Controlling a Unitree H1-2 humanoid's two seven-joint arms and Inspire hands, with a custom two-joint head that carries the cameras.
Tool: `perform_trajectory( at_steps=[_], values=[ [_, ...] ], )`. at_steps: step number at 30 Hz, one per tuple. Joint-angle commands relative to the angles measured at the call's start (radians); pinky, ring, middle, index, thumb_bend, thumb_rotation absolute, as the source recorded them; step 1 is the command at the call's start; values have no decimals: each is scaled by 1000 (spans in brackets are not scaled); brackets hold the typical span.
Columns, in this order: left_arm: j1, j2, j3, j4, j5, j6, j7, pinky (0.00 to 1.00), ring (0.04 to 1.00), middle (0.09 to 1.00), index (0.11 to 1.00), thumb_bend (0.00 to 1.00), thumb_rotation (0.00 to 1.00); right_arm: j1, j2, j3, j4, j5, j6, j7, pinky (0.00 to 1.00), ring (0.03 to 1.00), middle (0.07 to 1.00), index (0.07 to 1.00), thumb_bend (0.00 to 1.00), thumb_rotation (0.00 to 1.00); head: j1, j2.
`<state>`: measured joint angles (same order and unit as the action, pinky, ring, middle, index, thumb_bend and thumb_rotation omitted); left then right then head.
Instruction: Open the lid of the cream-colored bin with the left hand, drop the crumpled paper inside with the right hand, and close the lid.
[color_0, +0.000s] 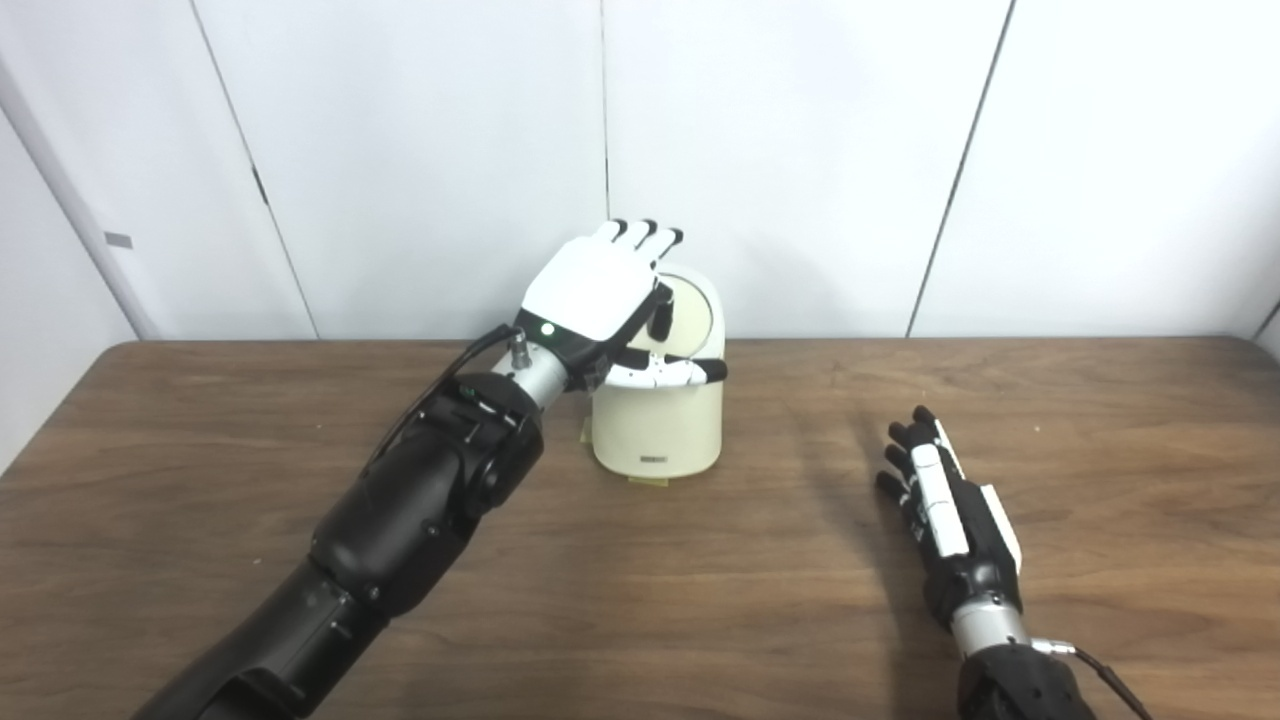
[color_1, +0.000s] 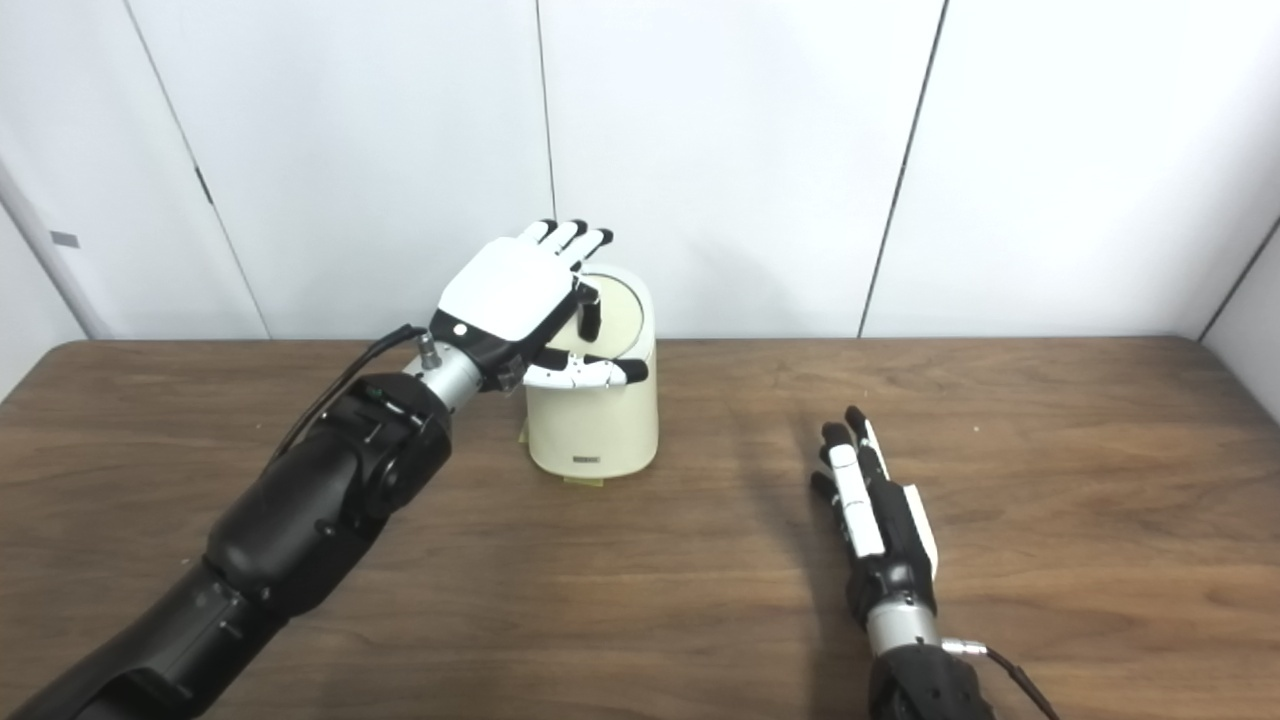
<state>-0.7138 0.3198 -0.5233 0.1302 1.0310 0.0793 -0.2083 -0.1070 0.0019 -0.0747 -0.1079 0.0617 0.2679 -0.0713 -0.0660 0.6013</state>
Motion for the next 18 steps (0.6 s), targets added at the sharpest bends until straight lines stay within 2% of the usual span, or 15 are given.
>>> perform_trajectory(
  at_steps=[1,5,9,12,14,16,18],
  values=[
    [52,19,16,10,-47,-10,-34,959,999,972,740,628,943,-30,-3,-3,-16,4,-19,6,906,950,938,998,586,854,0,1],
    [97,-18,134,-67,-173,-29,59,852,953,916,753,566,855,-29,-1,-4,-20,7,-16,6,900,947,934,994,583,855,0,0],
    [150,-61,253,-179,-294,-20,99,790,901,876,767,508,752,-29,-2,0,-21,1,-9,6,903,949,937,992,585,862,0,0],
    [188,-94,342,-257,-382,-6,112,800,875,847,778,494,699,-28,-3,4,-26,-5,-2,5,893,949,936,989,579,873,0,-1],
    [214,-112,398,-331,-461,73,58,857,904,874,815,496,751,-28,-4,1,-20,2,-5,9,893,953,939,989,580,873,2,-2],
    [240,-131,453,-393,-562,148,21,837,875,863,830,492,727,-28,-5,-1,-15,7,-9,12,899,956,942,987,584,865,2,-1],
    [293,-145,515,-438,-667,187,16,800,841,835,842,482,697,-28,-5,-2,-17,11,-7,13,900,957,943,986,586,863,4,0]
  ],
)
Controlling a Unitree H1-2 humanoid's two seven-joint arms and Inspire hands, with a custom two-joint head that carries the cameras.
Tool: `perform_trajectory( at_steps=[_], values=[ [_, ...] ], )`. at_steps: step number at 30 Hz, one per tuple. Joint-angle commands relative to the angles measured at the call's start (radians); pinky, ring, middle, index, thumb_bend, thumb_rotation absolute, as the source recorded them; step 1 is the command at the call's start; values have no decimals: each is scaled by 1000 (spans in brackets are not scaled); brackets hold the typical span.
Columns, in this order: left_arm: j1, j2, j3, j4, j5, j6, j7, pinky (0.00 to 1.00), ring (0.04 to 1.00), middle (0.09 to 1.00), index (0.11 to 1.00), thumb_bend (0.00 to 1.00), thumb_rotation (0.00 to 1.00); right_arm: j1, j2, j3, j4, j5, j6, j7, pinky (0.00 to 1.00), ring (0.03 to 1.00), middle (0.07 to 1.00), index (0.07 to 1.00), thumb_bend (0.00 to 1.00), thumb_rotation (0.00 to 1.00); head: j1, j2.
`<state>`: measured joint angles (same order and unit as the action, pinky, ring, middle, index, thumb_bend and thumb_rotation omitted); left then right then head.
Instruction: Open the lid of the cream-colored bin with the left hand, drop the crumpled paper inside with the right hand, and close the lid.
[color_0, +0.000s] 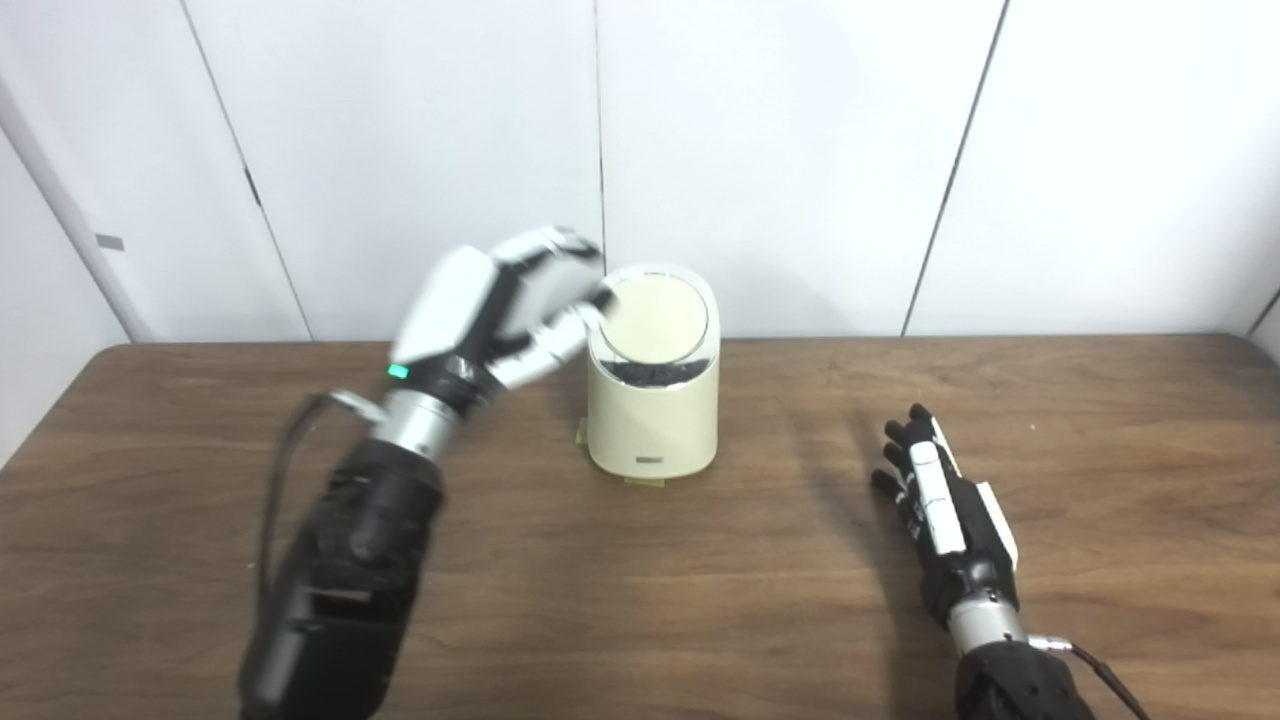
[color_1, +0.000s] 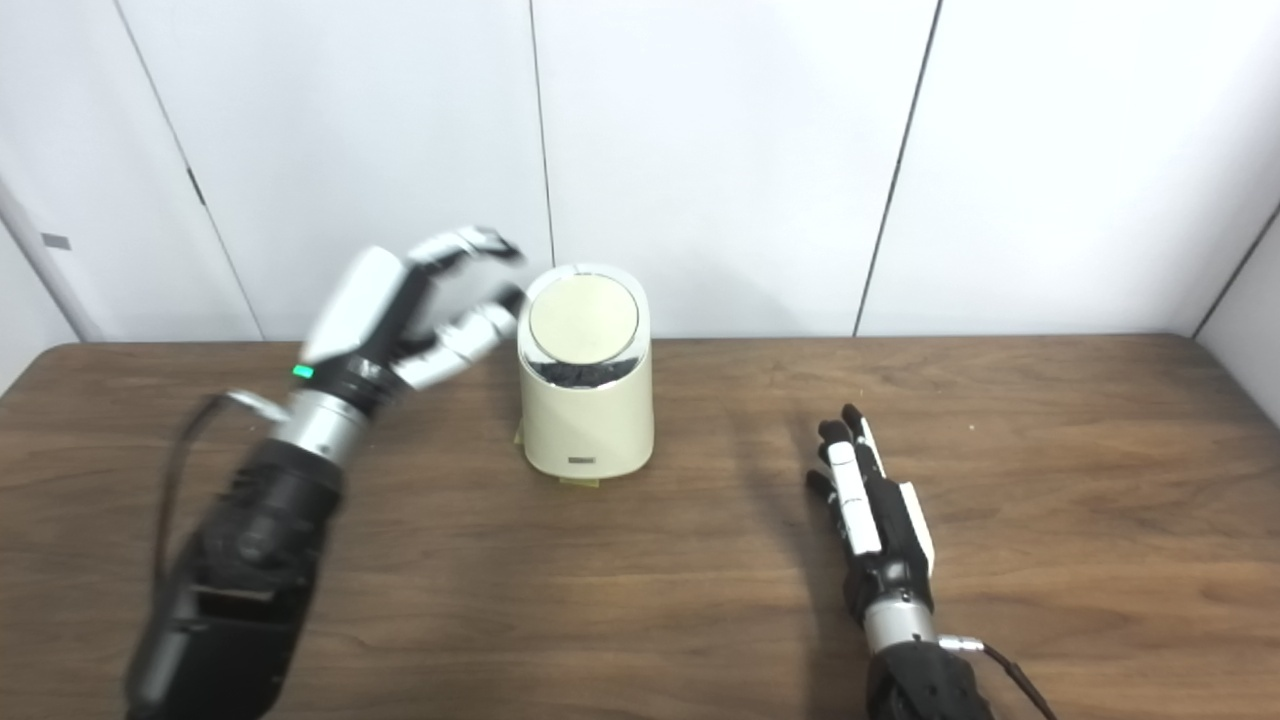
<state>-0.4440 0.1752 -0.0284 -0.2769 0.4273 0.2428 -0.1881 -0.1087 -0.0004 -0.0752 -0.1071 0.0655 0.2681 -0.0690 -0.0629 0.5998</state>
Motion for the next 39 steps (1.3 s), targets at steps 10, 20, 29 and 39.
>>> perform_trajectory(
  at_steps=[10,20,29,39],
  values=[
    [277,-28,187,-57,-310,59,43,895,909,896,949,401,760,-25,-9,-11,-15,35,-8,19,882,945,940,971,584,828,12,4],
    [417,-82,207,59,-487,-13,52,993,983,977,995,384,801,-7,-34,-6,-36,35,-10,36,895,951,942,968,583,838,25,15],
    [441,-97,188,150,-510,-75,83,1000,1000,1000,1000,390,871,9,-39,-13,-54,46,-1,43,912,950,942,962,568,842,21,30],
    [444,-98,182,167,-521,-97,105,1000,1000,998,1000,422,816,20,-49,-11,-65,47,3,51,929,955,951,972,579,842,19,39]
  ],
)
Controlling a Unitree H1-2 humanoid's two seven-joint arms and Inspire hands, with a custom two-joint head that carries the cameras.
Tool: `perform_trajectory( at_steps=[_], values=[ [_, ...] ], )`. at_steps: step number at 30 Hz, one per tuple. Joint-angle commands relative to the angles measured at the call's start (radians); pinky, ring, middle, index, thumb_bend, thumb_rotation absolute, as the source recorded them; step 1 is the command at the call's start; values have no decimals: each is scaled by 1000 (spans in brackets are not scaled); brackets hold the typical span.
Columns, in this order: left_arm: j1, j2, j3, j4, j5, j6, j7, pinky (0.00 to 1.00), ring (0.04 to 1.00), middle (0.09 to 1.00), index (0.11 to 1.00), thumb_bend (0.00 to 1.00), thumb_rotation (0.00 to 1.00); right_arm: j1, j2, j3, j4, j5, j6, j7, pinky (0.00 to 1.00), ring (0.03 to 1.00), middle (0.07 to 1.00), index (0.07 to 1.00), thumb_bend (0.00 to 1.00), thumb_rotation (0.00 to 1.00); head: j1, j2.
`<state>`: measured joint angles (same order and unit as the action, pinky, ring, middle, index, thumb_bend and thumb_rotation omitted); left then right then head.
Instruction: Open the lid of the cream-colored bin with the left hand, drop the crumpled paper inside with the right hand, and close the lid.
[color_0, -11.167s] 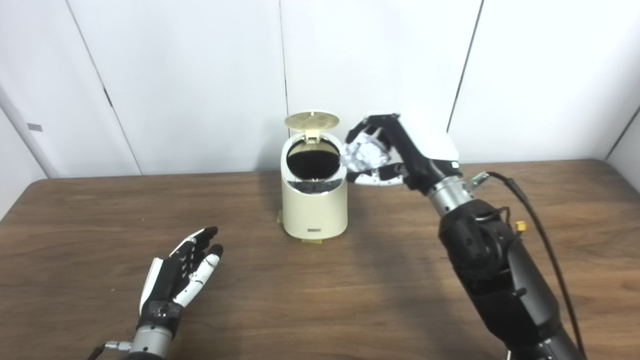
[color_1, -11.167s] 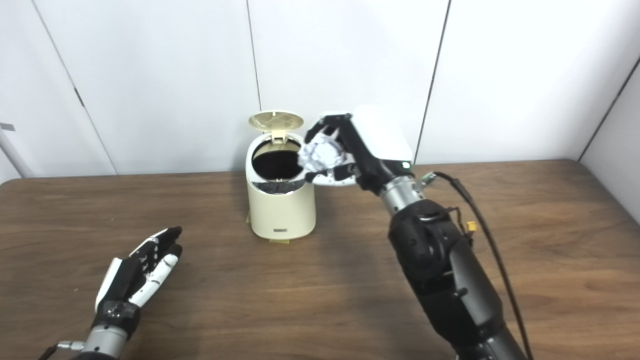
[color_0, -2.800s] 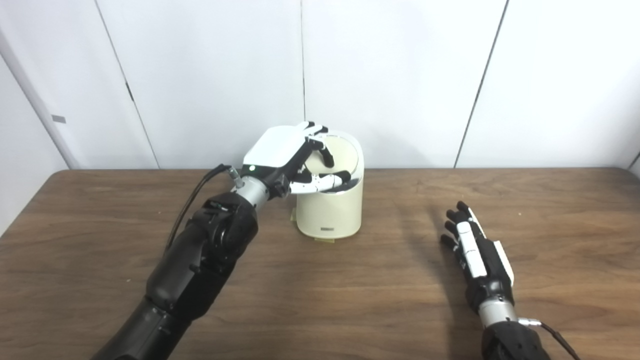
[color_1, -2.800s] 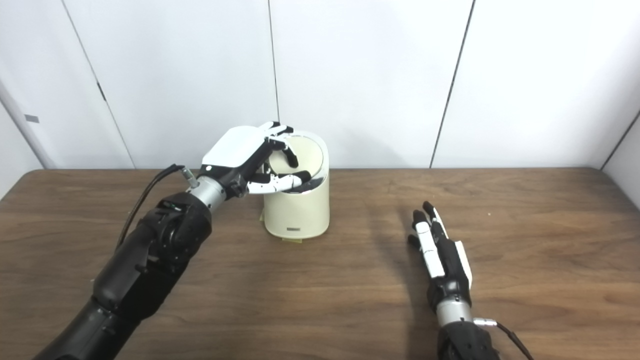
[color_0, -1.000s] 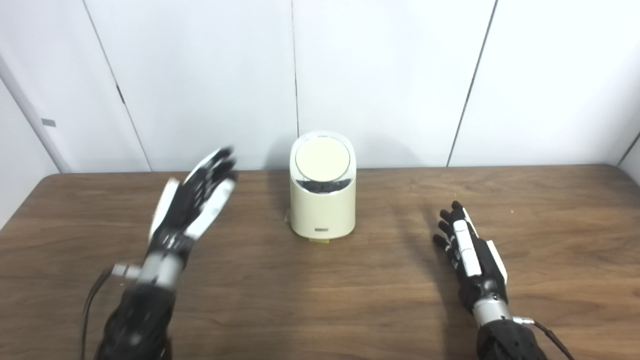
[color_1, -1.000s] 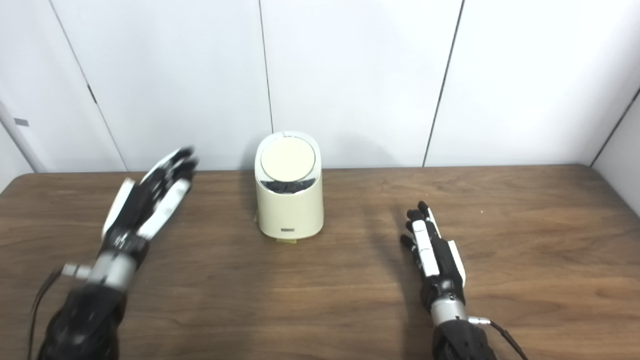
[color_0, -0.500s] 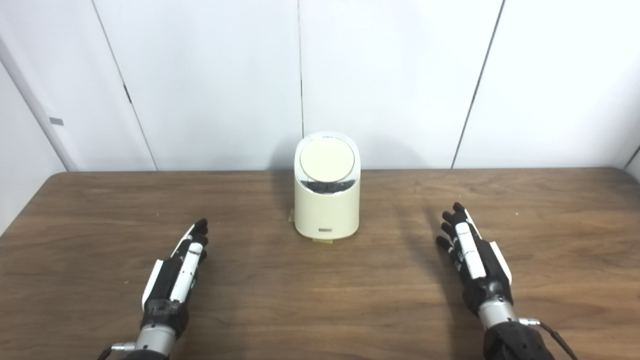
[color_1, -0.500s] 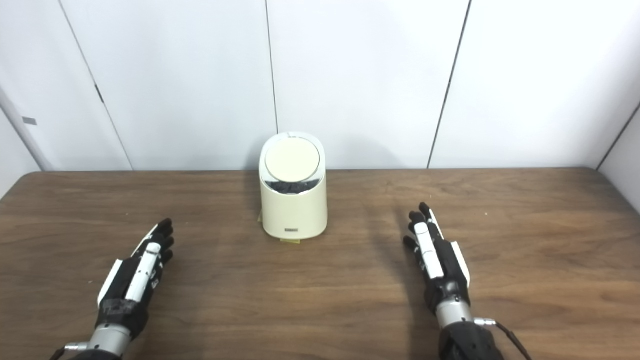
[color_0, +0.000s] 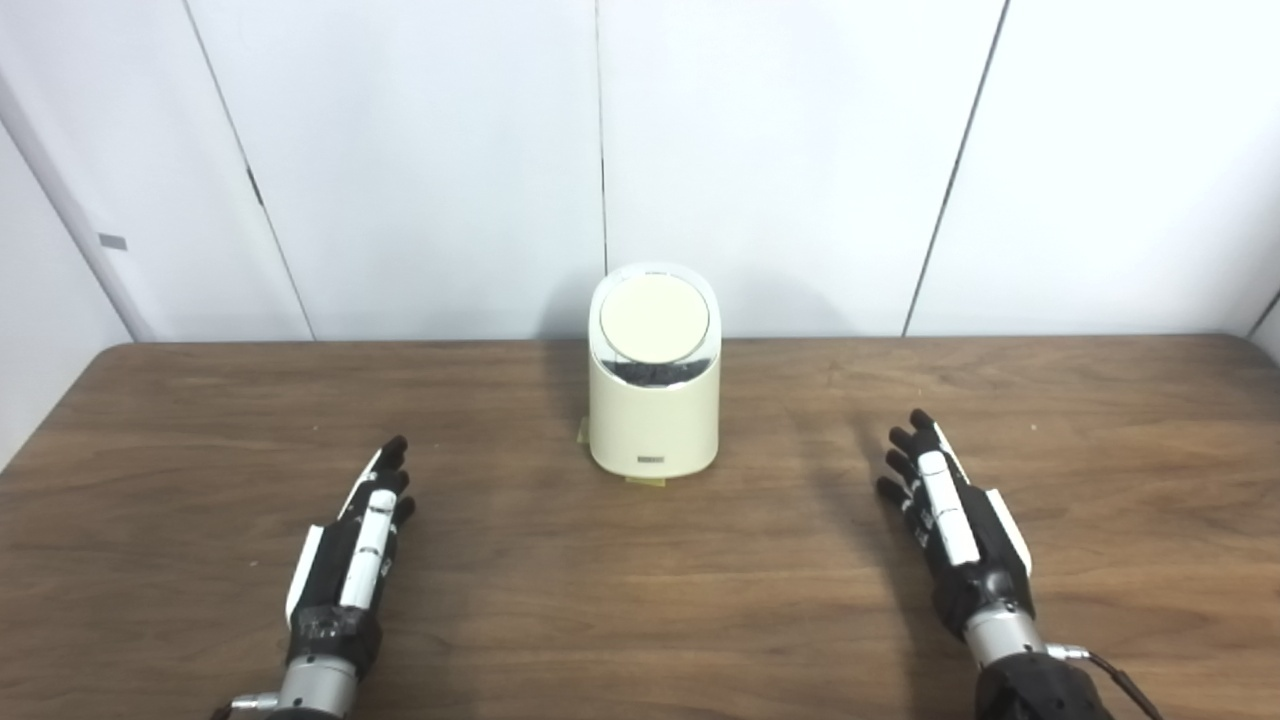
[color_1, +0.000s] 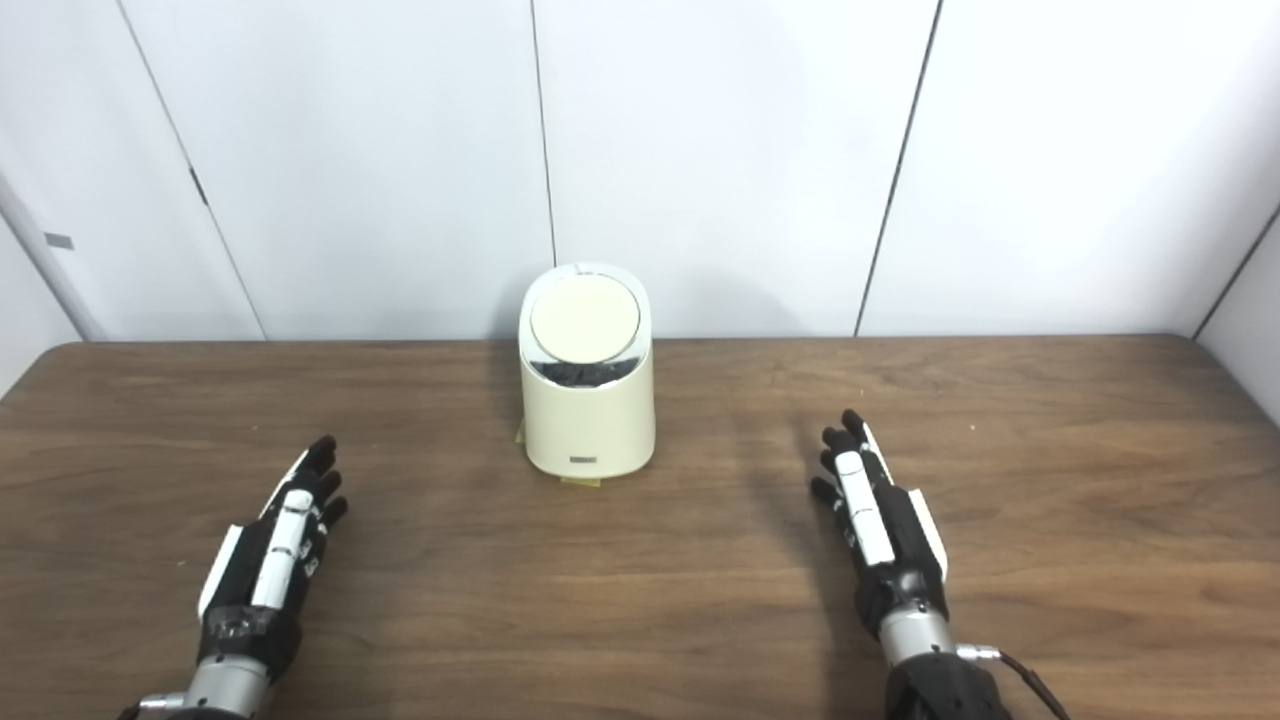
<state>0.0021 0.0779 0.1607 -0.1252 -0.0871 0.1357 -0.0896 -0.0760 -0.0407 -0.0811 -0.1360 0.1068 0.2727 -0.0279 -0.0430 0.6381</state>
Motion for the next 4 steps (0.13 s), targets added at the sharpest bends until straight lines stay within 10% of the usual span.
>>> perform_trajectory(
  at_steps=[1,4],
  values=[
    [-2,-1,-8,17,-8,6,8,1000,1000,998,1000,423,809,-10,-11,-4,-37,4,-1,12,932,957,954,974,580,841,0,2],
    [0,0,-12,25,-6,-8,11,1000,1000,996,1000,418,799,-6,-18,1,-42,-5,3,13,925,954,952,972,563,846,1,4]
  ],
)
